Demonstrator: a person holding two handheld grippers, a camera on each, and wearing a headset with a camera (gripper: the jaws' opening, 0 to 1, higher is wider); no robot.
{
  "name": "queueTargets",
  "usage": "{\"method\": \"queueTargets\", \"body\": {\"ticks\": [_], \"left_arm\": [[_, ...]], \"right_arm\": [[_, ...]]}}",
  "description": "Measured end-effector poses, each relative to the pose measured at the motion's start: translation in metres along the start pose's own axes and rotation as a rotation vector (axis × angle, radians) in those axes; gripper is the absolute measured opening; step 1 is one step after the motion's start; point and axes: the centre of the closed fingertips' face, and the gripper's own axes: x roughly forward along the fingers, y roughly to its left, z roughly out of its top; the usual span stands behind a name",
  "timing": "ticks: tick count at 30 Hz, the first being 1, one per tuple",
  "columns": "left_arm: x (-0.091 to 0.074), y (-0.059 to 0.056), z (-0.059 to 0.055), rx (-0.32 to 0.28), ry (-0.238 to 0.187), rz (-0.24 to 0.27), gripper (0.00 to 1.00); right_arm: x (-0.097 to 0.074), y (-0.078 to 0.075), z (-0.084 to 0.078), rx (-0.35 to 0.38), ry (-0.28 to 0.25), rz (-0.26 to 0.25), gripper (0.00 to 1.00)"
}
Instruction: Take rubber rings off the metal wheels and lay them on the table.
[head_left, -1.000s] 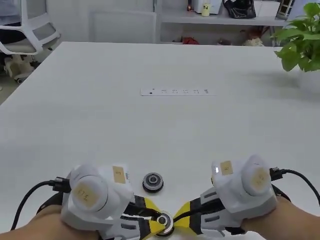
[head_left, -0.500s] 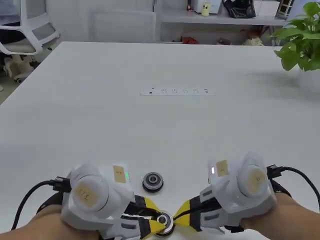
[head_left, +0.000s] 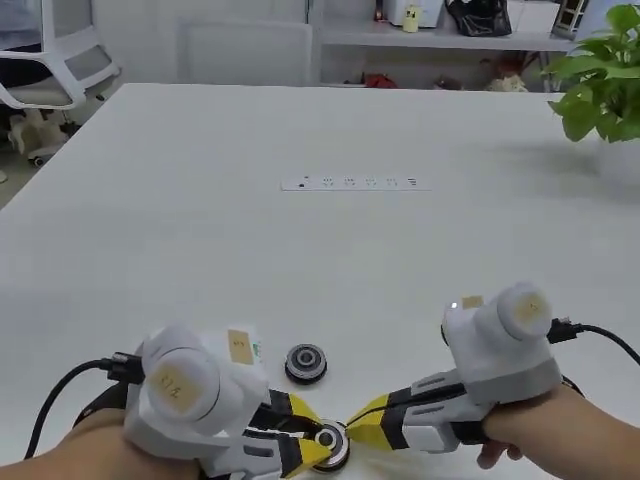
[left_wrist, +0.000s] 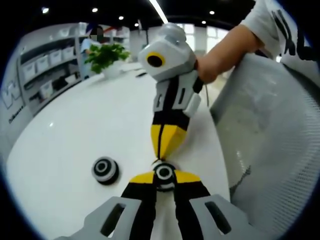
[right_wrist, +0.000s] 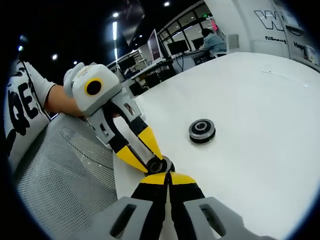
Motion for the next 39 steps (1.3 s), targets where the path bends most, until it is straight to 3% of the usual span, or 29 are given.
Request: {"method": "queueTargets", "body": {"ticks": [39], "left_arm": [[-0.001,-0.001,-0.001,-0.01,0.038,0.003,0.12]], "right_arm": [[0.002,0.015,0.004,0.0,-0.017,0.053,0.0]]}}
